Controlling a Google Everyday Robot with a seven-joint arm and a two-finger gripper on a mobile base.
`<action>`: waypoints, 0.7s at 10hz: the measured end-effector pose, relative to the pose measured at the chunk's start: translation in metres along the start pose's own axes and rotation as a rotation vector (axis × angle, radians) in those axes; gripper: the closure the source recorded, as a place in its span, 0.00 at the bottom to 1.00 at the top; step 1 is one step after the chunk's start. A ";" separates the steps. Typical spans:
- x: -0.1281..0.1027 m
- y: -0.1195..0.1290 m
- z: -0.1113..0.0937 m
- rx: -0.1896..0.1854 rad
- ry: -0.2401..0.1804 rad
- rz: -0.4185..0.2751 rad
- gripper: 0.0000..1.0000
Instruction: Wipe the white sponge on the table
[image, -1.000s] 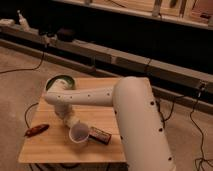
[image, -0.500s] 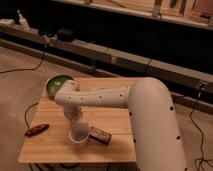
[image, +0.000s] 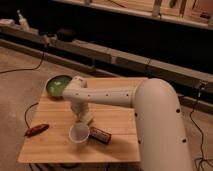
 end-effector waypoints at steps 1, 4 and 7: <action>0.011 0.007 -0.001 0.007 0.023 -0.009 0.94; 0.031 0.028 0.000 0.019 0.051 -0.028 0.94; 0.052 0.033 0.010 0.029 0.026 -0.077 0.94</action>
